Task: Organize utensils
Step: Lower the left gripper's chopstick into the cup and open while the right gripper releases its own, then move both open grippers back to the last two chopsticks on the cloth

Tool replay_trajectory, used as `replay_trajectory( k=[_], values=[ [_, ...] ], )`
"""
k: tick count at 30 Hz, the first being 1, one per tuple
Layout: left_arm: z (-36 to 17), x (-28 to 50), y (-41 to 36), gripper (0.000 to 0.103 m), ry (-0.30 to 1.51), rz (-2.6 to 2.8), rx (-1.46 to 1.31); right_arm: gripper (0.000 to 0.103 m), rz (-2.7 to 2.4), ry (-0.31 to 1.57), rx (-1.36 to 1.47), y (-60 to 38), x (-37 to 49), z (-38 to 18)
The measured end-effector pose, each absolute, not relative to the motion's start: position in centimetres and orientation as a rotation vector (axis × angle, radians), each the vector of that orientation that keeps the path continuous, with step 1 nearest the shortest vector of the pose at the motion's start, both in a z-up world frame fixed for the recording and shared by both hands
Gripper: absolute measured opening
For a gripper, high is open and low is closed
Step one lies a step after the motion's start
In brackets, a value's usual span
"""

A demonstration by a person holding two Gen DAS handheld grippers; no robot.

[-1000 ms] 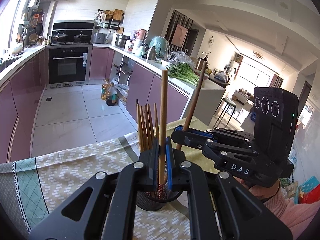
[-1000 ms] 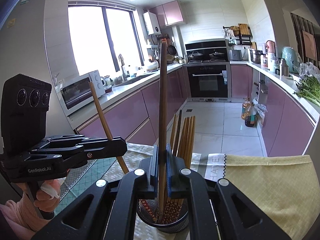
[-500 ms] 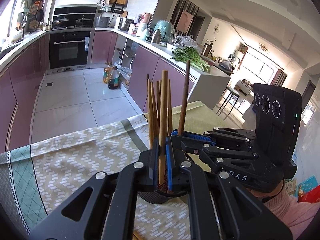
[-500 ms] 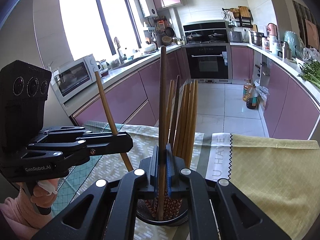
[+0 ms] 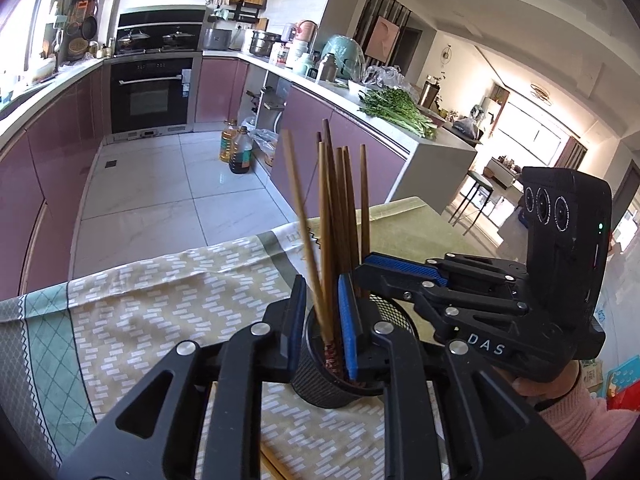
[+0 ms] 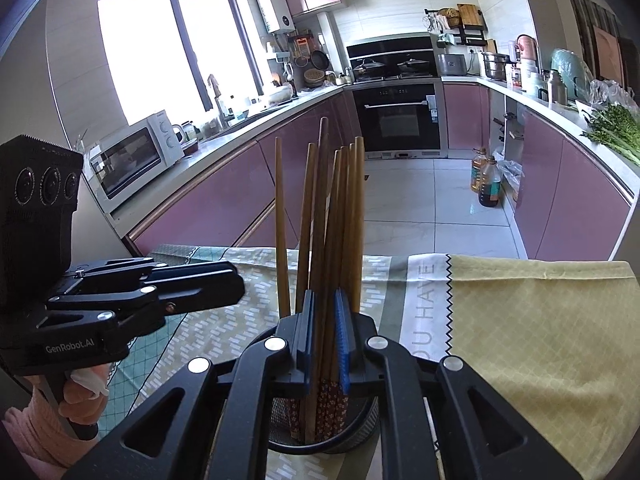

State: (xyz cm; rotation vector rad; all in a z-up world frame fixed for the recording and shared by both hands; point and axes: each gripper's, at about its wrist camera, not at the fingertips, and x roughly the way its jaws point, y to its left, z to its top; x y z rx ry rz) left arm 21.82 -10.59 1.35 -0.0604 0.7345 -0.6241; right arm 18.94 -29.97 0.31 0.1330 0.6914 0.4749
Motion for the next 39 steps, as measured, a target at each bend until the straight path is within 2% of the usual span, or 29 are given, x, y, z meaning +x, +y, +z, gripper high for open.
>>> replay_trajectory(
  k=[3, 5, 7, 9, 12, 14, 16, 25, 30, 39],
  values=[
    [1.7, 20.5, -10.0, 0.025, 0.693, -0.590, -0.039, 0.011, 0.489, 0.665, 0.141, -30.3, 17.8, 0.6],
    [1.8, 19.1, -9.3, 0.029, 0.649, -0.563, -0.028, 0.016, 0.497, 0.648, 0.137, -30.3, 17.1, 0.8],
    [1.9, 17.7, -8.6, 0.041, 0.611, -0.537, -0.021, 0.025, 0.512, 0.627, 0.129, -30.2, 16.0, 0.9],
    [1.8, 16.1, -7.6, 0.047, 0.567, -0.489, -0.009, 0.030, 0.539, 0.606, 0.116, -29.9, 14.7, 1.0],
    [1.3, 14.0, -6.0, 0.062, 0.531, -0.422, -0.004, 0.036, 0.580, 0.586, 0.102, -29.3, 13.1, 0.9],
    [0.6, 12.7, -5.2, 0.066, 0.519, -0.378, 0.007, 0.039, 0.605, 0.586, 0.091, -28.7, 12.2, 0.6],
    [0.0, 11.9, -4.4, 0.074, 0.520, -0.326, 0.018, 0.041, 0.629, 0.592, 0.077, -27.9, 11.5, 0.1],
    [-4.0, 10.1, -2.5, 0.084, 0.584, -0.210, 0.022, 0.049, 0.664, 0.683, 0.068, -24.9, 10.5, -3.1],
    [-4.4, 9.3, -2.3, 0.094, 0.577, -0.189, 0.029, 0.052, 0.654, 0.729, 0.045, -23.7, 10.1, -4.9],
    [-5.4, 8.8, -2.3, 0.096, 0.618, -0.167, 0.056, 0.055, 0.625, 0.782, 0.022, -22.6, 10.0, -6.5]
  ],
)
